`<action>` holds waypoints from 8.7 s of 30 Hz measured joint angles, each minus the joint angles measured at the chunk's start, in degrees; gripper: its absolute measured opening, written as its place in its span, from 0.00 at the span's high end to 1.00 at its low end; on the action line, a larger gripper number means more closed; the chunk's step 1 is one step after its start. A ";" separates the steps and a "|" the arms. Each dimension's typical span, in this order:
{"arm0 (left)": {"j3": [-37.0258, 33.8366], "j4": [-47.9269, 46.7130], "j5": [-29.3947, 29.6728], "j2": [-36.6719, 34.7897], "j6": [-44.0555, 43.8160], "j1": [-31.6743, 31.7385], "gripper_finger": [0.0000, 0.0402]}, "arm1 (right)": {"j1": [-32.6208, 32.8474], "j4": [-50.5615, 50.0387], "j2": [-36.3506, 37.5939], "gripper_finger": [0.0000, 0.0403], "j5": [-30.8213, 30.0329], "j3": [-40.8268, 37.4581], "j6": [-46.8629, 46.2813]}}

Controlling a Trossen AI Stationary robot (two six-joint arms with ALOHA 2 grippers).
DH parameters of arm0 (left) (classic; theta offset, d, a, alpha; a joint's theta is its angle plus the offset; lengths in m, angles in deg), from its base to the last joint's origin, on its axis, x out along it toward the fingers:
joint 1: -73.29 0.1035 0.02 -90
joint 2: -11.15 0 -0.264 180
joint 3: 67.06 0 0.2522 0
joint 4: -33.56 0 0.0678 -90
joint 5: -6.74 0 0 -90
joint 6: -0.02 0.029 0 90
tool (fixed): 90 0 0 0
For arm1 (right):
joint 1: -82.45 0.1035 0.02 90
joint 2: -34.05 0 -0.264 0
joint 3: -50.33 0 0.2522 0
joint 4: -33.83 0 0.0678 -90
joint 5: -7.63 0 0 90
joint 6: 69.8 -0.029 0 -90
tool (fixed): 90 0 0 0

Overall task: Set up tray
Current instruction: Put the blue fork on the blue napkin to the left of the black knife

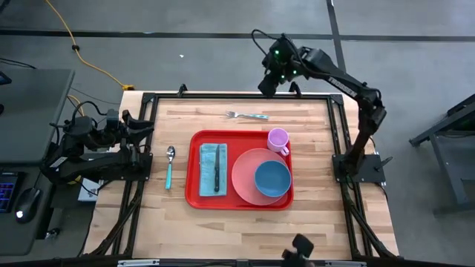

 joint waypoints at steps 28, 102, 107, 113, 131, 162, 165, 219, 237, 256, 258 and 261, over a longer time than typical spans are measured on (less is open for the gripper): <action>0.00 -0.42 1.02 0.00 2.94 -0.02 0.55 | 2.07 -2.81 -15.13 0.70 2.51 0.78 23.67; 0.00 -4.00 1.96 0.00 2.82 0.00 0.55 | 2.48 -6.78 -31.65 0.42 -0.53 0.44 28.15; 0.00 -4.54 1.96 0.00 2.82 -0.02 0.55 | 1.84 -5.60 -31.65 0.43 -0.20 0.44 25.85; 0.00 -5.07 1.96 0.00 2.82 0.00 0.55 | 1.25 -5.49 -31.85 0.43 2.26 0.44 24.23; 0.00 -5.07 1.96 0.00 2.82 0.00 0.55 | 2.23 -5.26 -34.10 0.53 2.37 0.62 20.99; 0.00 -5.07 1.94 0.00 3.02 0.00 0.55 | 2.50 -5.34 -34.30 0.82 5.44 0.50 16.54; 0.00 -5.06 1.94 0.00 3.02 -0.02 0.55 | 2.50 -5.38 -34.32 0.87 5.92 0.48 15.88; 0.00 -5.09 1.89 0.00 4.31 0.00 0.55 | 5.65 -8.68 -26.94 1.00 1.48 0.34 12.47; 0.00 -5.07 1.45 0.00 4.09 0.00 0.55 | 18.09 1.06 -15.05 1.00 21.59 0.44 -12.03; 0.00 -5.07 -0.34 -0.02 2.46 0.00 0.55 | 37.23 20.79 -14.56 1.00 0.28 0.48 -50.79; -0.01 -5.06 -0.30 -0.02 1.12 -0.01 0.55 | 38.71 21.67 -15.15 1.00 -5.81 0.50 -55.43; -0.02 -5.05 -0.07 -0.02 -0.86 -0.01 0.55 | 40.63 22.54 -16.34 1.00 -12.01 0.50 -61.34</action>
